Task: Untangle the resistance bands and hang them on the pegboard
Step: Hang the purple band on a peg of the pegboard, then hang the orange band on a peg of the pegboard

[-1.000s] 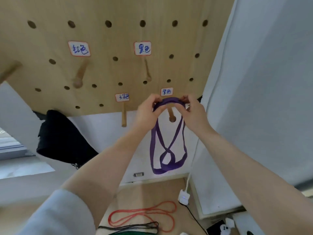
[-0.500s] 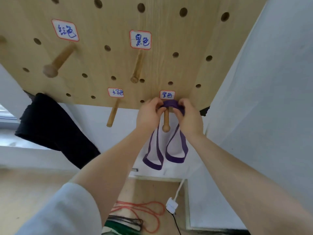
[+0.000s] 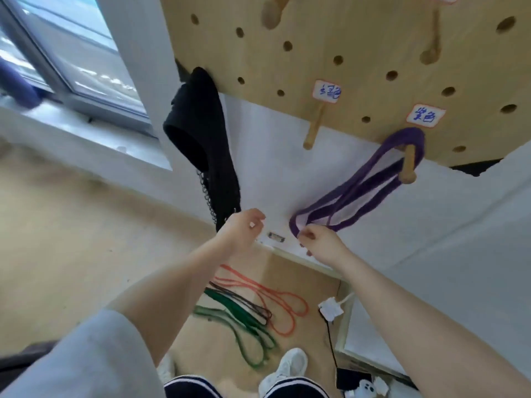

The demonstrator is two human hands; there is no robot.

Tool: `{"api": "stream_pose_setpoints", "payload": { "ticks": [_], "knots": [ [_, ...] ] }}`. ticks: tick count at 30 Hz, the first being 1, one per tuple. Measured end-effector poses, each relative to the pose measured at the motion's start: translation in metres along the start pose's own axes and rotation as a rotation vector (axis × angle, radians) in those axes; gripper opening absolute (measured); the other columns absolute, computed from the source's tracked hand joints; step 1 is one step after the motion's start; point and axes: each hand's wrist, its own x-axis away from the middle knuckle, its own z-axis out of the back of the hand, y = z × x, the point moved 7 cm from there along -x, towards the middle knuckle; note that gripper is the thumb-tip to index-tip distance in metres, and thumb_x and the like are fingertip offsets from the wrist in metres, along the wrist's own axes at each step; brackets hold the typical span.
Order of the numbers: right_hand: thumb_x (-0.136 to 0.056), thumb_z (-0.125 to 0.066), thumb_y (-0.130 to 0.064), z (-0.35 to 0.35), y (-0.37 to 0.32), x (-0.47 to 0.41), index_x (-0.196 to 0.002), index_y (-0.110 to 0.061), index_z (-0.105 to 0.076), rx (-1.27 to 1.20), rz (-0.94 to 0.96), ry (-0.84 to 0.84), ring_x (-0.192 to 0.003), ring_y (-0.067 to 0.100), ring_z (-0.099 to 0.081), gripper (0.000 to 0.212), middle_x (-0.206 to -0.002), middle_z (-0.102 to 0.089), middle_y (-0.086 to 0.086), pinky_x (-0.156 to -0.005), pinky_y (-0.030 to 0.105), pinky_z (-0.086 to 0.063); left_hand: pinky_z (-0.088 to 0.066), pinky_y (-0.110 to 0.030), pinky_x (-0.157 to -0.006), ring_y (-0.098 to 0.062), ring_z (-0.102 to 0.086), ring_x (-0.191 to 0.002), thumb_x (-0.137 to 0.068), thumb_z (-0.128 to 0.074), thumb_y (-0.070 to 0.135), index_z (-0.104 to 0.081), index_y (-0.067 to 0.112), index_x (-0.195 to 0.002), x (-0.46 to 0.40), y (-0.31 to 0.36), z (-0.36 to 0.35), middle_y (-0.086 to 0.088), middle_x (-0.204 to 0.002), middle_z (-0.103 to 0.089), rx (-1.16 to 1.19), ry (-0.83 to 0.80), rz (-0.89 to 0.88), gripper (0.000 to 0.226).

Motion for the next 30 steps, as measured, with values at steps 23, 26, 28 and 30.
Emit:
{"api": "stream_pose_setpoints", "payload": {
  "ticks": [23, 26, 28, 30],
  "knots": [
    [-0.094, -0.041, -0.018, -0.455, -0.012, -0.209, -0.104, -0.015, -0.060, 0.387, -0.149, -0.237, -0.100, 0.025, -0.056, 0.022, -0.112, -0.062, 0.007, -0.073, 0.029, -0.040, -0.044, -0.031, -0.091, -0.029, -0.058, -0.108, -0.092, -0.045, 0.012, -0.057, 0.007, -0.117, -0.074, -0.490, -0.021, -0.012, -0.119, -0.062, 0.116, -0.128, 0.409, 0.029],
    [-0.096, -0.038, -0.019, -0.497, 0.040, -0.268, -0.104, -0.014, -0.058, 0.390, -0.144, -0.186, -0.097, 0.026, -0.056, 0.022, -0.112, -0.059, 0.007, -0.073, 0.032, -0.042, -0.040, -0.026, -0.085, -0.026, -0.056, -0.109, -0.093, -0.045, 0.015, -0.055, 0.009, -0.120, -0.122, -0.535, -0.087, -0.009, -0.119, -0.062, 0.095, -0.156, 0.377, 0.030],
    [-0.097, -0.037, -0.021, -0.528, 0.079, -0.313, -0.108, -0.012, -0.057, 0.404, -0.117, -0.142, -0.099, 0.028, -0.055, 0.024, -0.114, -0.056, 0.008, -0.076, 0.034, -0.043, -0.042, -0.029, -0.085, -0.026, -0.057, -0.106, -0.094, -0.044, 0.017, -0.052, 0.010, -0.122, -0.159, -0.573, -0.130, -0.009, -0.118, -0.061, 0.063, -0.137, 0.368, 0.030],
    [-0.098, -0.036, -0.020, -0.559, 0.117, -0.356, -0.112, -0.011, -0.057, 0.425, -0.081, -0.093, -0.105, 0.028, -0.053, 0.027, -0.119, -0.054, 0.009, -0.084, 0.037, -0.045, -0.044, -0.034, -0.085, -0.028, -0.057, -0.105, -0.094, -0.043, 0.018, -0.051, 0.008, -0.122, -0.193, -0.610, -0.171, -0.011, -0.119, -0.060, 0.042, -0.102, 0.359, 0.030]
  ]
}}
